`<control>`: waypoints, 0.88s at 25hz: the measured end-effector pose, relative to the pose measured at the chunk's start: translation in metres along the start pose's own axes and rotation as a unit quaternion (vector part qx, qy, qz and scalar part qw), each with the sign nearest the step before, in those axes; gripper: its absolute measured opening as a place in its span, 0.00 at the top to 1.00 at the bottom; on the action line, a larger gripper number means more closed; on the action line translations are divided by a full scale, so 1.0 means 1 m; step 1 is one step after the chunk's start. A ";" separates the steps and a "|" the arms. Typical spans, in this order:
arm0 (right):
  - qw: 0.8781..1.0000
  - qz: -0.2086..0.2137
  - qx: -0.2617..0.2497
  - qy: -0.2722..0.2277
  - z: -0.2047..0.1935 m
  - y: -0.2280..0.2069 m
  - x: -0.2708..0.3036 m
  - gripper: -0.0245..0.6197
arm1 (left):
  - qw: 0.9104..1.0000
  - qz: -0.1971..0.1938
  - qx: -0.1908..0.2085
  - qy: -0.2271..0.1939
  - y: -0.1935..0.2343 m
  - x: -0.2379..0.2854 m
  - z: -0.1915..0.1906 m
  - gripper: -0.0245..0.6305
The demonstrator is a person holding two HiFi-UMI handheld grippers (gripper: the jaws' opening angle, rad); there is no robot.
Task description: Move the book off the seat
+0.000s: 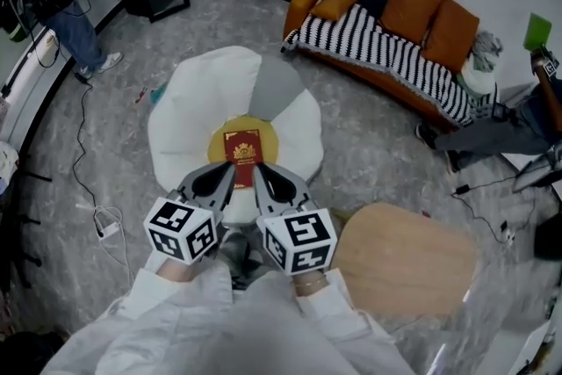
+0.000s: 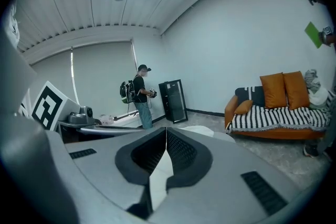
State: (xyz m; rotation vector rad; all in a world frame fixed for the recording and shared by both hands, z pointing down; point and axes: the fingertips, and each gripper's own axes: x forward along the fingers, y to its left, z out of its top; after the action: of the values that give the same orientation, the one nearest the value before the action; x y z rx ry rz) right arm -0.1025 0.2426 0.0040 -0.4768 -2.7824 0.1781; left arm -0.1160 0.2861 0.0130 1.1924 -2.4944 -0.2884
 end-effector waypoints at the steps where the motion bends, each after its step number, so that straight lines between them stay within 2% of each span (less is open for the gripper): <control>1: 1.000 -0.002 0.001 -0.002 0.001 -0.001 0.003 0.94 | 1.000 -0.001 0.002 0.000 0.003 0.001 0.002 0.95; 12: 1.000 -0.024 0.008 -0.011 0.004 0.007 0.021 0.94 | 1.000 -0.024 0.014 0.009 0.022 0.005 0.006 0.95; 22: 1.000 -0.023 0.000 -0.012 0.008 0.014 0.028 0.94 | 0.999 -0.027 0.015 0.008 0.030 0.003 0.011 0.95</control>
State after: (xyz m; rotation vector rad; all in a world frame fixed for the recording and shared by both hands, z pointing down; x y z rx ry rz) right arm -0.1257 0.2647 0.0017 -0.4133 -2.8131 0.1744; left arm -0.1434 0.3033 0.0134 1.2698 -2.4634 -0.2562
